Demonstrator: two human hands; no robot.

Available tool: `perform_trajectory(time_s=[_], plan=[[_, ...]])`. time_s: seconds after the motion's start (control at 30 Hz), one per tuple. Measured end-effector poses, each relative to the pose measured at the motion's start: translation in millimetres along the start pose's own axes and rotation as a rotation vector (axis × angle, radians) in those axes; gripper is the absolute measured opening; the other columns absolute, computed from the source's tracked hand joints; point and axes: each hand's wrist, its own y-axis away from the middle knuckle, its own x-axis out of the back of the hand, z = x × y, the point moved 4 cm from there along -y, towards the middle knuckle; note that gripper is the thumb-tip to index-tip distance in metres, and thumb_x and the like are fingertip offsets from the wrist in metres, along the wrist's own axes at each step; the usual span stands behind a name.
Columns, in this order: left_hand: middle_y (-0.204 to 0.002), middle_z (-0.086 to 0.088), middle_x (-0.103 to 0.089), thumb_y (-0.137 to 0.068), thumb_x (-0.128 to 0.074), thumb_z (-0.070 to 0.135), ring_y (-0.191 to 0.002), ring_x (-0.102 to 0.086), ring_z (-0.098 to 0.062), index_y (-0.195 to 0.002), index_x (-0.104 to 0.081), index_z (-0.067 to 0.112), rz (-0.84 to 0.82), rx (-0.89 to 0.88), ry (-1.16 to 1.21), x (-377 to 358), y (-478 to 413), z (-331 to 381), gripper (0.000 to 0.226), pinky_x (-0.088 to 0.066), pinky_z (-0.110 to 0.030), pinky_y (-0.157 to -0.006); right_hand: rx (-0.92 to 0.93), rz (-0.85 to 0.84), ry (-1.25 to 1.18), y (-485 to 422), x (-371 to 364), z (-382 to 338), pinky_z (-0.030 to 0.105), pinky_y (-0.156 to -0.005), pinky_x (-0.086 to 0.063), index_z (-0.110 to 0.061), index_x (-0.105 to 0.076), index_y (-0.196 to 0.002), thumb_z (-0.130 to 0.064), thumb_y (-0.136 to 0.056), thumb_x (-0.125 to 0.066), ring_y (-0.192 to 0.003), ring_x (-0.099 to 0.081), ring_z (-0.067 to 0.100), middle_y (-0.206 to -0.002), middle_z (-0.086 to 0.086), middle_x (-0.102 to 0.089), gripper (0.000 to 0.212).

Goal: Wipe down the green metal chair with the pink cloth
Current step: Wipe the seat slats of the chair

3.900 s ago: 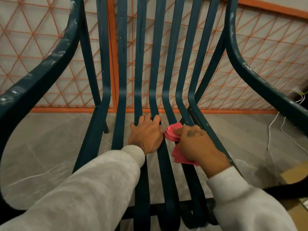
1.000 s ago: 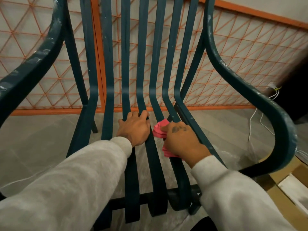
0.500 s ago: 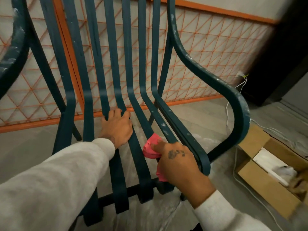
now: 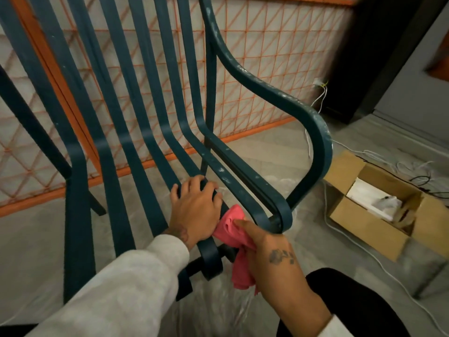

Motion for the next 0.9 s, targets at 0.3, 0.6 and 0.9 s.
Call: perform_trajectory(time_s=[0.3,0.6,0.9], plan=[[-0.153,0.0,-0.032,-0.104,-0.028,0.043,-0.143,-0.025,-0.024,-0.136,-0.048,0.034,-0.04,-0.004,0.007,0,1,-1,0.038,-0.011,-0.052,-0.12,0.165,0.114,0.056,-11,-11,0,0.022,-0.068,-0.052,-0.02,-0.073,-0.107,0.001,-0.075,-0.061,-0.075,-0.065,0.016,-0.09,-0.002,-0.07,0.04],[-0.15,-0.002,-0.038,-0.104,-0.031,0.043,-0.14,-0.031,-0.027,-0.132,-0.053,0.033,-0.017,-0.01,0.012,1,0,-2,0.037,-0.016,-0.053,-0.118,-0.062,0.365,-0.244,21,-25,27,0.02,-0.073,-0.057,-0.022,-0.075,-0.105,0.007,-0.079,-0.064,-0.078,-0.068,0.007,-0.096,-0.001,-0.075,0.041],[-0.148,-0.003,-0.039,-0.104,-0.032,0.044,-0.14,-0.031,-0.027,-0.132,-0.052,0.033,-0.033,-0.037,0.01,1,-1,-2,0.037,-0.016,-0.055,-0.118,-0.89,0.615,-1.314,55,-37,87,0.044,-0.079,-0.053,-0.01,-0.071,-0.099,0.011,-0.088,-0.052,-0.082,-0.063,0.031,-0.092,0.016,-0.071,0.031]])
